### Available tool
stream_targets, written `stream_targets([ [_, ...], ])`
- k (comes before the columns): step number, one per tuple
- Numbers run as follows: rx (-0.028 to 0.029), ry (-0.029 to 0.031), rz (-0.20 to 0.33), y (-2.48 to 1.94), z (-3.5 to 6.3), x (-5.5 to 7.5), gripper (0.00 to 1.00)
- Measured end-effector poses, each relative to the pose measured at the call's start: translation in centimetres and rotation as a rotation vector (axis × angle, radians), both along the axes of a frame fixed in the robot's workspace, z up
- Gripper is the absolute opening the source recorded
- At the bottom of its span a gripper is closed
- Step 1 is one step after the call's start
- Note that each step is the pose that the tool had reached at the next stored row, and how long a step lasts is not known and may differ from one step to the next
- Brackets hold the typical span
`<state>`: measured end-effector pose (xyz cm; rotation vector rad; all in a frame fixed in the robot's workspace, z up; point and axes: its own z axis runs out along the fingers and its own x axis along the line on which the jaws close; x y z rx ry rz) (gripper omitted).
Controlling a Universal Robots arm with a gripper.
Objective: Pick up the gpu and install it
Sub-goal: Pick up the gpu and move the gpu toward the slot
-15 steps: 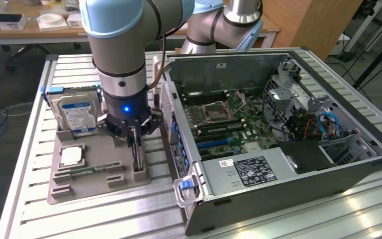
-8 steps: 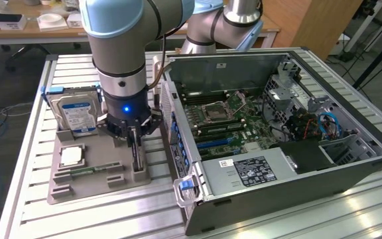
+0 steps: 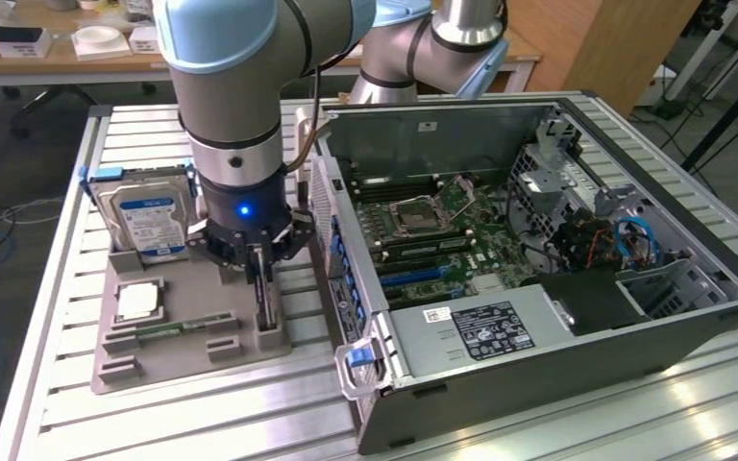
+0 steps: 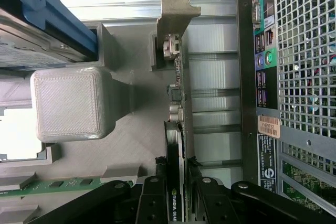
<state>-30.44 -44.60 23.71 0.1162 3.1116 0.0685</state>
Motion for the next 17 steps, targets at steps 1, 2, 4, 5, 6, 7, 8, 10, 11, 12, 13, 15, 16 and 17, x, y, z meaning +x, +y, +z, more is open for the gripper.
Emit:
stream_targets([
  [1, 0.0000, 0.0000, 0.000, 0.00, 0.00, 0.00, 0.26],
  [2, 0.0000, 0.0000, 0.000, 0.00, 0.00, 0.00, 0.26],
  [4, 0.0000, 0.0000, 0.000, 0.00, 0.00, 0.00, 0.26],
  [5, 0.0000, 0.0000, 0.000, 0.00, 0.00, 0.00, 0.26],
  [6, -0.0001, 0.0000, 0.000, 0.00, 0.00, 0.00, 0.26],
  [7, 0.0000, 0.0000, 0.000, 0.00, 0.00, 0.00, 0.26],
  [8, 0.0000, 0.0000, 0.000, 0.00, 0.00, 0.00, 0.26],
  [10, 0.0000, 0.0000, 0.000, 0.00, 0.00, 0.00, 0.26],
  [11, 0.0000, 0.0000, 0.000, 0.00, 0.00, 0.00, 0.26],
  [12, 0.0000, 0.0000, 0.000, 0.00, 0.00, 0.00, 0.26],
  [13, 0.0000, 0.0000, 0.000, 0.00, 0.00, 0.00, 0.26],
  [15, 0.0001, -0.0002, 0.000, 0.00, 0.00, 0.00, 0.26],
  [16, 0.0003, -0.0003, 0.000, 0.00, 0.01, 0.01, 0.26],
  [17, 0.0002, -0.0003, 0.000, 0.00, 0.04, 0.01, 0.26],
])
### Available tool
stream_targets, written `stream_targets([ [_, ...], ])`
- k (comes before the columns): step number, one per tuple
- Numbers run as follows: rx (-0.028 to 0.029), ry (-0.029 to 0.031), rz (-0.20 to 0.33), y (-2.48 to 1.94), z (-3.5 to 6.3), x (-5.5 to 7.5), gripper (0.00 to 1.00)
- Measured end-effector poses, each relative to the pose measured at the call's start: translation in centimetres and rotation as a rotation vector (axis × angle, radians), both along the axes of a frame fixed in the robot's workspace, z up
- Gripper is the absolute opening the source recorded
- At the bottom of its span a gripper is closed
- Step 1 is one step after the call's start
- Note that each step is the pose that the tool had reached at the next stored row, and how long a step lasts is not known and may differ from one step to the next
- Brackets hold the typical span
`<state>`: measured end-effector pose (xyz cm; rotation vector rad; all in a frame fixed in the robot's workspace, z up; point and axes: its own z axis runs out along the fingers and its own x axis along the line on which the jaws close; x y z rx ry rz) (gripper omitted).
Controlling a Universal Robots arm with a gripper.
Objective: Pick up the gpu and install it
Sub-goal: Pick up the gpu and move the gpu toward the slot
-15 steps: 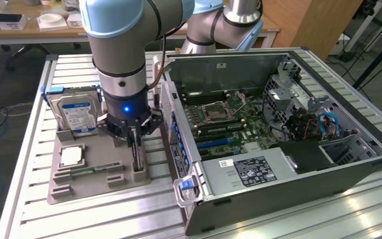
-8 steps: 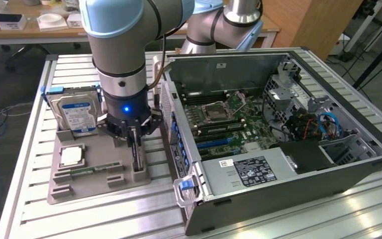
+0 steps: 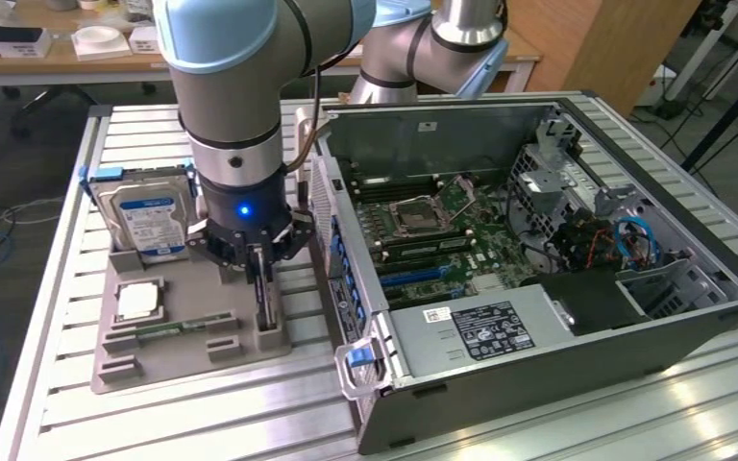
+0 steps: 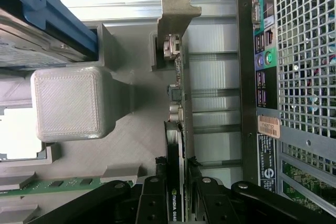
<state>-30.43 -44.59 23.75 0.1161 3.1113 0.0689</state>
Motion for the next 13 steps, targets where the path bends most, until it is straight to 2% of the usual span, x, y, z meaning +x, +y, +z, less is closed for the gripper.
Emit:
stream_targets([
  [13, -0.0003, 0.0003, 0.000, 0.00, 0.77, 0.00, 0.26],
])
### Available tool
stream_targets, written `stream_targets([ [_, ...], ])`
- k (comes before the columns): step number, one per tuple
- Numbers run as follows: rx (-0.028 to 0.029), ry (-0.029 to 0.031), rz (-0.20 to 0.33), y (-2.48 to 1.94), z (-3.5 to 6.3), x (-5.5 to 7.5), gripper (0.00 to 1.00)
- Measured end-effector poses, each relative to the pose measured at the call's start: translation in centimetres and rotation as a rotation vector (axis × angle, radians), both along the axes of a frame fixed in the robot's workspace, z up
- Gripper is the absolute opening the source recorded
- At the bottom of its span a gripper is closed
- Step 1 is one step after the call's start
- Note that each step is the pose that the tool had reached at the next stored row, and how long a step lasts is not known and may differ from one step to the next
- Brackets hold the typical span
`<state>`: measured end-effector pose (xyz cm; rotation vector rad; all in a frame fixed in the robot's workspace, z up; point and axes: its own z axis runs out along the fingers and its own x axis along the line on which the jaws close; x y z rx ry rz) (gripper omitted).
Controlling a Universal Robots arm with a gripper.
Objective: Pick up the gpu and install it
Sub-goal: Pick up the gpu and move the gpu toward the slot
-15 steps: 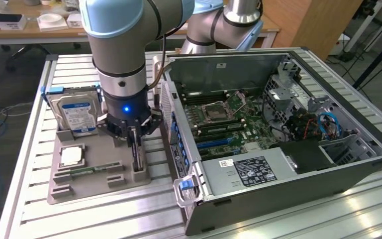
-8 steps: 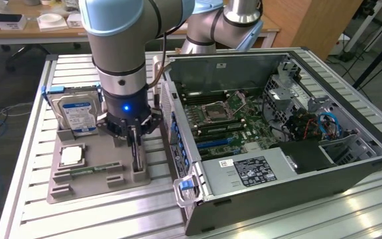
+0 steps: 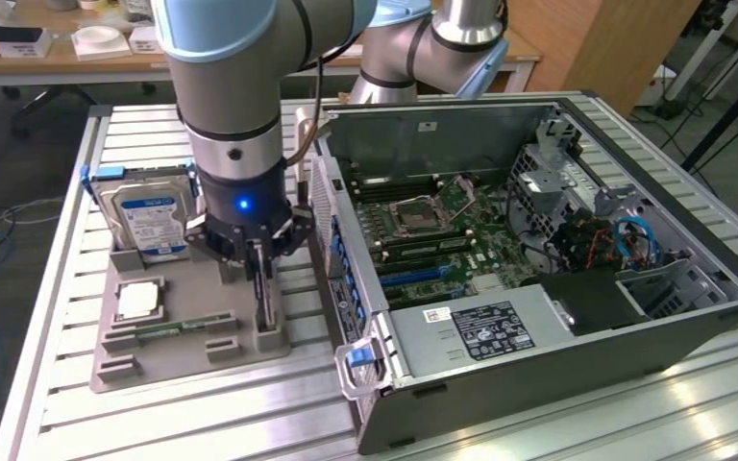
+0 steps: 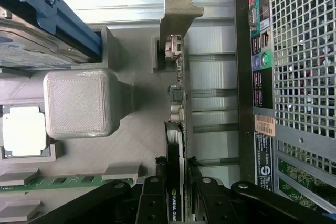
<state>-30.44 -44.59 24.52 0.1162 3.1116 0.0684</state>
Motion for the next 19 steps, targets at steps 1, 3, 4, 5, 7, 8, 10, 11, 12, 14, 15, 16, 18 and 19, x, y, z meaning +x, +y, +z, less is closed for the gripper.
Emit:
stream_targets([
  [1, 0.0000, 0.0000, 0.000, 0.00, 0.08, 0.0, 0.26],
  [3, 0.0000, -0.0001, 0.000, 0.00, 0.25, 0.0, 0.26],
  [4, 0.0000, 0.0000, 0.000, 0.00, 0.35, 0.0, 0.26],
  [5, 0.0000, 0.0000, 0.000, 0.00, 0.45, 0.0, 0.26],
  [7, 0.0001, 0.0000, 0.000, 0.00, 0.63, 0.0, 0.26],
  [8, 0.0000, -0.0001, 0.000, 0.00, 0.73, 0.0, 0.26],
  [10, 0.0000, 0.0000, 0.000, 0.00, 0.94, 0.0, 0.26],
  [11, 0.0000, 0.0000, 0.000, 0.00, 1.04, 0.0, 0.26],
  [12, 0.0000, 0.0000, 0.000, 0.00, 1.16, 0.0, 0.26],
  [14, 0.0000, -0.0001, 0.000, 0.00, 1.39, 0.0, 0.26],
  [15, 0.0000, -0.0001, 0.000, 0.00, 1.50, 0.0, 0.26],
  [16, 0.0000, -0.0001, 0.000, 0.00, 1.62, 0.0, 0.26],
  [18, 0.0000, -0.0001, 0.000, 0.00, 1.89, 0.0, 0.26],
  [19, 0.0000, -0.0001, 0.000, 0.00, 2.33, 0.0, 0.26],
])
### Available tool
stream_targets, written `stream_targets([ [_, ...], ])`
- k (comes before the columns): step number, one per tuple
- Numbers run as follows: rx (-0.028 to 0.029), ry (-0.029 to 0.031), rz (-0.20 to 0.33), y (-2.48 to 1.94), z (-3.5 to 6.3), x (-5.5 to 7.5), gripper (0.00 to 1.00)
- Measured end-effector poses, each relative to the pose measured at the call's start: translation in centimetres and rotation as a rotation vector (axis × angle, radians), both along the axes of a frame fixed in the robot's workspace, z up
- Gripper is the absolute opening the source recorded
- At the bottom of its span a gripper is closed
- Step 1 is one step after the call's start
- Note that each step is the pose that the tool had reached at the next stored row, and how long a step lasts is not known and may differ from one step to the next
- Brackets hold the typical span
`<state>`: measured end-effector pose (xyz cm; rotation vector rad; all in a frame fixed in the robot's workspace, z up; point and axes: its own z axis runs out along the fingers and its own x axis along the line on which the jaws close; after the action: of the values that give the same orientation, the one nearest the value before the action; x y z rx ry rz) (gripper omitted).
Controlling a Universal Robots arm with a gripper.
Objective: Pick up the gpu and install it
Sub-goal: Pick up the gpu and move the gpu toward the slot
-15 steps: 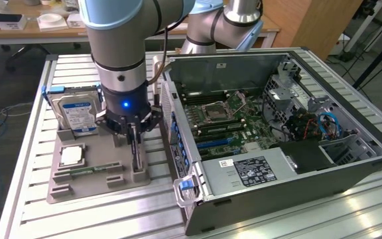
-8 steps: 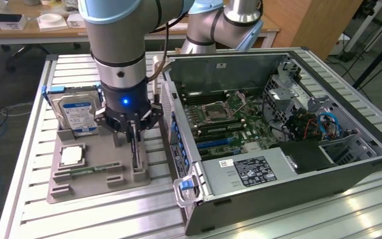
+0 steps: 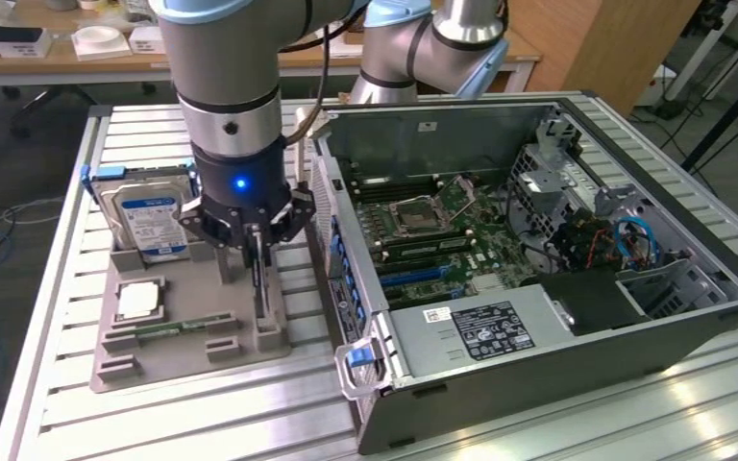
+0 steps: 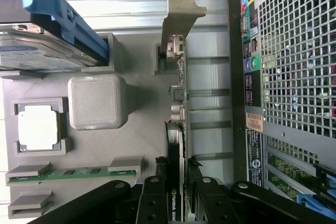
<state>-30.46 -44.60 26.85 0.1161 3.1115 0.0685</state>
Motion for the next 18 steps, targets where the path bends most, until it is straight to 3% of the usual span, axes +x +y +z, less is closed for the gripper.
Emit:
stream_targets([
  [6, 0.0000, 0.0001, 0.000, 0.00, 0.87, -0.02, 0.26],
  [18, 0.0001, 0.0000, 0.000, 0.00, 0.91, -0.02, 0.26],
])
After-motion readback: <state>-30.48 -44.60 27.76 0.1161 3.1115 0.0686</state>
